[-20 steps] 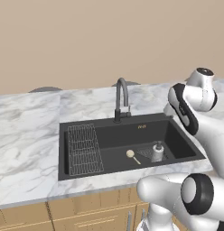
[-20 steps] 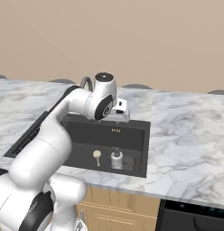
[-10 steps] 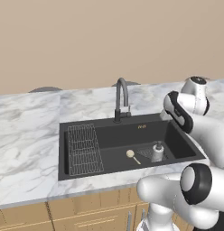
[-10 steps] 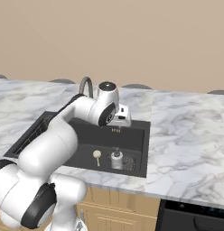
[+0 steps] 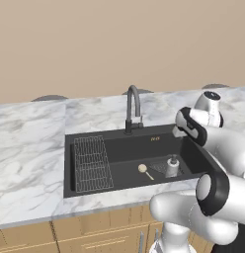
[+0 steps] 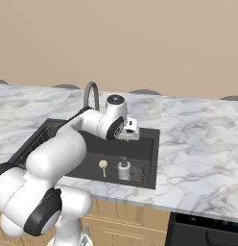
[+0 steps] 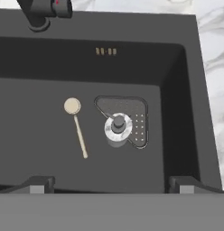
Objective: Pick up the dish brush and soap dispenser from the sink, and place them back in the cabinet, and close the cabinet doors.
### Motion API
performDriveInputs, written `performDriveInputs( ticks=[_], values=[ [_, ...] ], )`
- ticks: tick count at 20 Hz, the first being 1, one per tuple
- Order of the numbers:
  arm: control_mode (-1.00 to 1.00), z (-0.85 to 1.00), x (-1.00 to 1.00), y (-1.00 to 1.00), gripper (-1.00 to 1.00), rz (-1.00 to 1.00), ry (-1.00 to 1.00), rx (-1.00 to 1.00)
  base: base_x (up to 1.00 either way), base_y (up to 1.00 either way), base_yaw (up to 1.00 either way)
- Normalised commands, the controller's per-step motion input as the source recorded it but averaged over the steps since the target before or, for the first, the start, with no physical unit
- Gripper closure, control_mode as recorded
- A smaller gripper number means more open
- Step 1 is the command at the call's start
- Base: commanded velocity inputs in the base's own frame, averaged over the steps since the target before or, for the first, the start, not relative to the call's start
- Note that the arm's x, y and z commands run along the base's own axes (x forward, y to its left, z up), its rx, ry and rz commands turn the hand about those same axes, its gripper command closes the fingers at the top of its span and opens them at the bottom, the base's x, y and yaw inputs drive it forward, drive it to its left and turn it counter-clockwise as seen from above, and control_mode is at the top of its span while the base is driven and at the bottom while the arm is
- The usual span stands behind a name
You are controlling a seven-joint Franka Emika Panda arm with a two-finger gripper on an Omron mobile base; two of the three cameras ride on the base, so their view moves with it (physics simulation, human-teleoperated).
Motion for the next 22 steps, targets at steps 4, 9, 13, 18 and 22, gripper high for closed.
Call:
performDriveInputs(
  ticks=[4, 9, 13, 18, 22],
  values=[
    [-1.00, -0.33, 0.12, 0.00, -1.00, 0.00, 0.00, 0.00, 0.00, 0.00, 0.00],
    [-1.00, -0.31, 0.12, 0.00, -1.00, 0.00, 0.00, 0.00, 0.00, 0.00, 0.00],
    [-1.00, -0.25, 0.03, 0.00, -1.00, 0.00, 0.00, 0.00, 0.00, 0.00, 0.00],
    [-1.00, -0.31, 0.06, 0.00, -1.00, 0.00, 0.00, 0.00, 0.00, 0.00, 0.00],
    [-1.00, -0.29, 0.10, 0.00, -1.00, 0.00, 0.00, 0.00, 0.00, 0.00, 0.00]
  ],
)
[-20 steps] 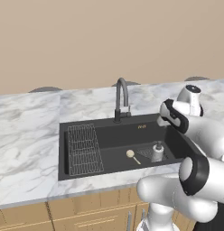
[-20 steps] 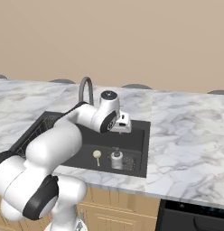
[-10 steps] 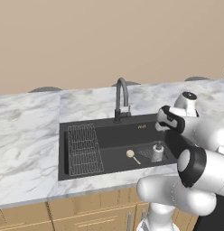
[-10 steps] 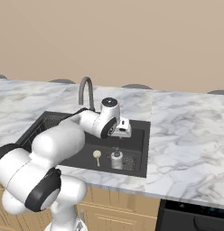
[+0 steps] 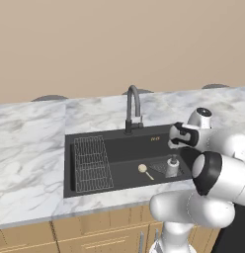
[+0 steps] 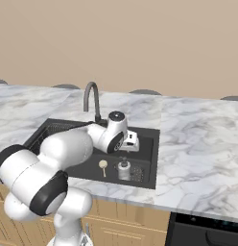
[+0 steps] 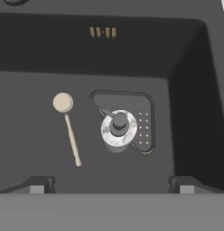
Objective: Pick up the dish brush and soap dispenser from the sink, and place them back in the cabinet, and close the cabinet doors.
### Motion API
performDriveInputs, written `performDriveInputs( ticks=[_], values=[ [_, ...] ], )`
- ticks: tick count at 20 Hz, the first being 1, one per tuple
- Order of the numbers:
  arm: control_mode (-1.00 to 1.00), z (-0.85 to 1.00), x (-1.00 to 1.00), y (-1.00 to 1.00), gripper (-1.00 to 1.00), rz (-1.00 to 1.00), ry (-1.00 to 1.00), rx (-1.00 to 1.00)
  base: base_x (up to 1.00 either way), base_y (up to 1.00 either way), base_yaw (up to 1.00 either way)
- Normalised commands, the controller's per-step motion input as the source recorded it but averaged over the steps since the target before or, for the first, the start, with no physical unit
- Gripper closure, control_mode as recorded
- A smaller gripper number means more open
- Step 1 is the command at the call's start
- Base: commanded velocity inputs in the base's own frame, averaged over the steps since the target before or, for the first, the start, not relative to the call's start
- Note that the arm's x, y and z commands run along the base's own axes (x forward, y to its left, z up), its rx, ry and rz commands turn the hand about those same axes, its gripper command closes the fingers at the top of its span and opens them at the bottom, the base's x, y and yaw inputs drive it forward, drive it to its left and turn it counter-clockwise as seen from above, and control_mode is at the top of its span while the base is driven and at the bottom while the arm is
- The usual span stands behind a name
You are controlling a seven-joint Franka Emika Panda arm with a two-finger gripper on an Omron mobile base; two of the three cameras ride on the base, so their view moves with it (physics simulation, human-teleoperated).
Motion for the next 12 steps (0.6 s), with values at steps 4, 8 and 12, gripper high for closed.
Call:
performDriveInputs(
  ticks=[4, 8, 12],
  values=[
    [-1.00, -0.26, 0.06, 0.00, -1.00, 0.00, 0.00, 0.00, 0.00, 0.00, 0.00],
    [-1.00, -0.20, 0.06, 0.00, -1.00, 0.00, 0.00, 0.00, 0.00, 0.00, 0.00],
    [-1.00, -0.16, 0.11, 0.00, -1.00, 0.00, 0.00, 0.00, 0.00, 0.00, 0.00]
  ],
)
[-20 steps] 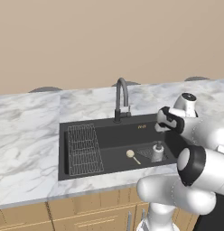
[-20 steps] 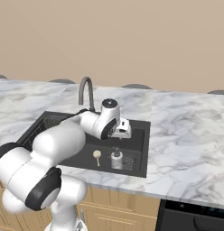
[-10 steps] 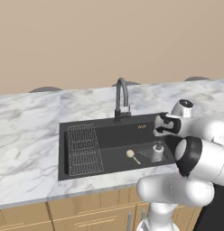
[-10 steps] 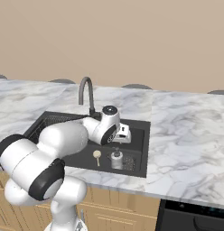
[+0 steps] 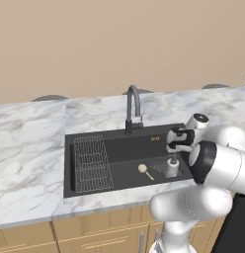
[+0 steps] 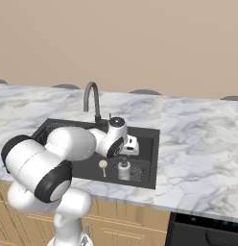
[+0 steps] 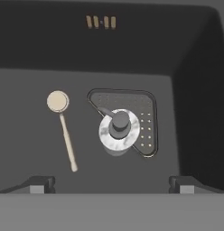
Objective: Pick up the dish brush and soap dispenser from the sink, and place them back in the cabinet, and close the cabinet doors.
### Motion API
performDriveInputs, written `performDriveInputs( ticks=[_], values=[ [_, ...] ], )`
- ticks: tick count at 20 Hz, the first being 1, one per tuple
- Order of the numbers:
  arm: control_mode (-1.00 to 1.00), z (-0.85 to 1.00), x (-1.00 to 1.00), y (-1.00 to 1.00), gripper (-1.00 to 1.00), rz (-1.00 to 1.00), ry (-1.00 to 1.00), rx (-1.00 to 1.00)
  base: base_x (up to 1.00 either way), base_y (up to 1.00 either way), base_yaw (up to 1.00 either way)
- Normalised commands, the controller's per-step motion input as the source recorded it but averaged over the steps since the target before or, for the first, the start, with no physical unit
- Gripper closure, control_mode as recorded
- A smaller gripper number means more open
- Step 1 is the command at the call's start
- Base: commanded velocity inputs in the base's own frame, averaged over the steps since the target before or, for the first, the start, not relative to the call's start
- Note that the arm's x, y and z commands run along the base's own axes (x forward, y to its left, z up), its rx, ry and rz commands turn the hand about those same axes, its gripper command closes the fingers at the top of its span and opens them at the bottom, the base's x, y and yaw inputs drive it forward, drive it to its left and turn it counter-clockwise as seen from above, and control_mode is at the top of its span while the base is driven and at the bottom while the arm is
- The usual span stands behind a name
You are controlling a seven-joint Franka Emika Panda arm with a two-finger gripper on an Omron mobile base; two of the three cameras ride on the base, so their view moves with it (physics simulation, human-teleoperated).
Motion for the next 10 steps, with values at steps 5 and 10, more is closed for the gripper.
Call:
performDriveInputs(
  ticks=[5, 10],
  values=[
    [-1.00, -0.21, 0.13, 0.00, -1.00, 0.00, 0.00, 0.00, 0.00, 0.00, 0.00],
    [-1.00, -0.20, 0.14, 0.00, -1.00, 0.00, 0.00, 0.00, 0.00, 0.00, 0.00]
  ],
)
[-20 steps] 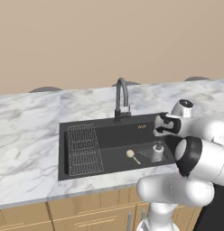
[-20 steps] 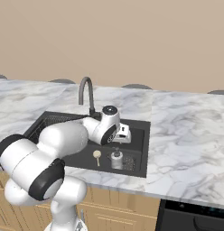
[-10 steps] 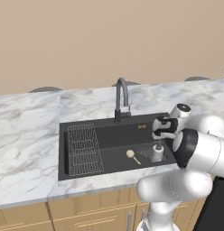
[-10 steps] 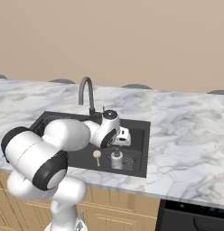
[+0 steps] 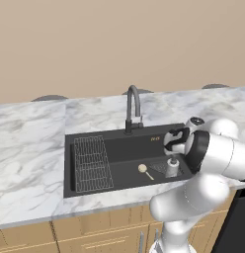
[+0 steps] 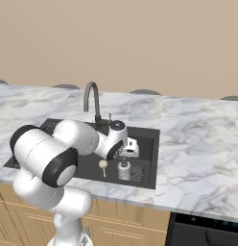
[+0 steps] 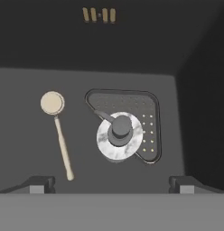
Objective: Pick up the dish brush and soap dispenser from the sink, and place them back in the cabinet, and close the cabinet doors.
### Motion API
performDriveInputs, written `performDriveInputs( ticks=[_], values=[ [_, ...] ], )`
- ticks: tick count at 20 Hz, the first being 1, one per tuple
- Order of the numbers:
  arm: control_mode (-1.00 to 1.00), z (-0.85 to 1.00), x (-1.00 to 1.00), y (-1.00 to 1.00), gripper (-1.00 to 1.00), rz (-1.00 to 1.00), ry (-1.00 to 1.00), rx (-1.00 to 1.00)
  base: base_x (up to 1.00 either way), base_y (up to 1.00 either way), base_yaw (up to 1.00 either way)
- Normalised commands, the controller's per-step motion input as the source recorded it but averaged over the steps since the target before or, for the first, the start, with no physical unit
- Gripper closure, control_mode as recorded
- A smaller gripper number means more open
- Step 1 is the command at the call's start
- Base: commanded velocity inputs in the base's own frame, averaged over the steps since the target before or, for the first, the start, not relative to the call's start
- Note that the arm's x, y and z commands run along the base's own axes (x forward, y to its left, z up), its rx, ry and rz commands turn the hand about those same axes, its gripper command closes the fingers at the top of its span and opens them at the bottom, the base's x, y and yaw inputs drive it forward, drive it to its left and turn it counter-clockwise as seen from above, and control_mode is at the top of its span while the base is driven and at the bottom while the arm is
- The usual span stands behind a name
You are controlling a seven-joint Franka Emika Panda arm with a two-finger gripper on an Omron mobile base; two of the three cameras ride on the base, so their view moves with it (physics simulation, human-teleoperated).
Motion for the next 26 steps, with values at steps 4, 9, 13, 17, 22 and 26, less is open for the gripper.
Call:
performDriveInputs(
  ticks=[4, 9, 13, 17, 22, 26],
  values=[
    [-1.00, -0.16, 0.13, 0.00, -1.00, 0.00, 0.00, 0.00, 0.00, 0.00, 0.00],
    [-1.00, -0.08, 0.15, 0.00, -1.00, 0.00, 0.00, 0.00, 0.00, 0.00, 0.00],
    [-1.00, -0.09, 0.14, 0.00, -1.00, 0.00, 0.00, 0.00, 0.00, 0.00, 0.00],
    [-1.00, -0.10, 0.08, 0.00, -1.00, 0.00, 0.00, 0.00, 0.00, 0.00, 0.00],
    [-1.00, -0.15, 0.08, 0.00, -1.00, 0.00, 0.00, 0.00, 0.00, 0.00, 0.00],
    [-1.00, -0.15, 0.10, 0.00, -1.00, 0.00, 0.00, 0.00, 0.00, 0.00, 0.00]
  ],
)
